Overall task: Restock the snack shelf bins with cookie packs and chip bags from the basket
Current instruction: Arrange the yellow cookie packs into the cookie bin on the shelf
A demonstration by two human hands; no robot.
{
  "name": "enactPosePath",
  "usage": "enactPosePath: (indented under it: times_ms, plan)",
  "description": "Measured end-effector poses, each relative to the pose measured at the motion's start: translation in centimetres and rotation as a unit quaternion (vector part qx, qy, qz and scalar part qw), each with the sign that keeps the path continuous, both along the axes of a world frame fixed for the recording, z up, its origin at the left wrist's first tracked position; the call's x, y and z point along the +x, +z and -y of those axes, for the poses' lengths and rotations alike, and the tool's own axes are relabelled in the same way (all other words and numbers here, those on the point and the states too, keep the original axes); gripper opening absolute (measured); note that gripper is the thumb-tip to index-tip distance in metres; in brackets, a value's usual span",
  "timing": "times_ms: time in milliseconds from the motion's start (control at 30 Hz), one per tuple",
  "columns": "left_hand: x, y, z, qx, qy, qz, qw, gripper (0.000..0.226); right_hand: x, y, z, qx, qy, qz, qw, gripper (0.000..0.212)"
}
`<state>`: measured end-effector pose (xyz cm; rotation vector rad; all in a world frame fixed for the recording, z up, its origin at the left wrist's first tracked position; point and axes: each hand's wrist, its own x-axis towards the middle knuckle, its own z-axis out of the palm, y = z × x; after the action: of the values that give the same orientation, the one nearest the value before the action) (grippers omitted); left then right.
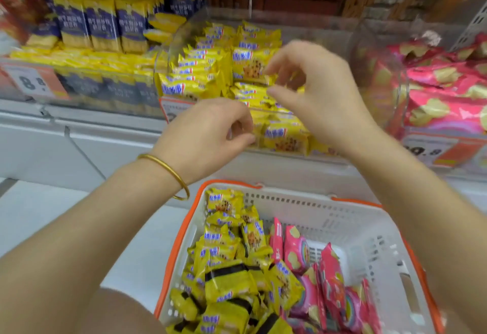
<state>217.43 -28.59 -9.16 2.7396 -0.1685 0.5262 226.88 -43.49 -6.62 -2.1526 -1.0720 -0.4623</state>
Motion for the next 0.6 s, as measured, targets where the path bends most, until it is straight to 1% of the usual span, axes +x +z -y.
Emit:
enactPosePath:
  times_ms: [33,67,100,133,200,267,333,367,467,500,533,600]
  plan:
    - [-0.3,-0.5,0.0,0.024,0.004,-0.049,0.998,0.008,-1.5,-1.5,0.7,-0.012,0.023,-0.034,0.999,0.016]
    - [-0.6,-1.0,0.0,0.058,0.012,-0.101,0.993,0.007,-2.6,-3.6,1.0,-0.047,0.04,-0.082,0.995,0.014]
    - [-0.8,-1.6,0.0,0.089,0.023,-0.149,0.985,0.009,-3.5,-6.1,1.1,-0.104,0.054,-0.134,0.984,0.012]
    - [-1.1,-2.2,0.0,0.11,0.03,-0.19,0.975,0.011,-4.0,-8.8,0.9,-0.174,0.066,-0.186,0.965,0.011]
    - [-1.3,-3.0,0.0,0.125,0.036,-0.241,0.962,0.014,-4.4,-14.7,0.1,-0.302,0.083,-0.266,0.912,0.017]
    - [-1.2,-3.4,0.1,0.127,0.038,-0.262,0.956,0.017,-4.8,-20.0,-1.1,-0.361,0.082,-0.324,0.87,0.027]
    - [-1.0,-3.6,0.3,0.129,0.04,-0.27,0.953,0.019,-5.3,-23.9,-2.5,-0.363,0.065,-0.374,0.851,0.031]
    - [-0.8,-3.6,0.3,0.128,0.039,-0.273,0.953,0.019,-5.7,-25.3,-3.1,-0.358,0.058,-0.389,0.847,0.029]
    - [-0.3,-3.8,0.6,0.13,0.032,-0.279,0.951,0.021,-6.3,-27.6,-4.1,-0.335,0.033,-0.393,0.856,0.01]
    - [-0.1,-3.9,0.7,0.134,0.031,-0.281,0.95,0.022,-6.3,-27.7,-4.2,-0.329,0.024,-0.391,0.859,0.007]
    - [0.0,-3.9,0.8,0.137,0.03,-0.284,0.949,0.022,-6.2,-27.7,-4.1,-0.326,0.017,-0.389,0.861,0.009]
    - [0.2,-4.0,1.0,0.141,0.029,-0.291,0.946,0.023,-6.1,-27.7,-4.1,-0.322,0.016,-0.402,0.857,0.02]
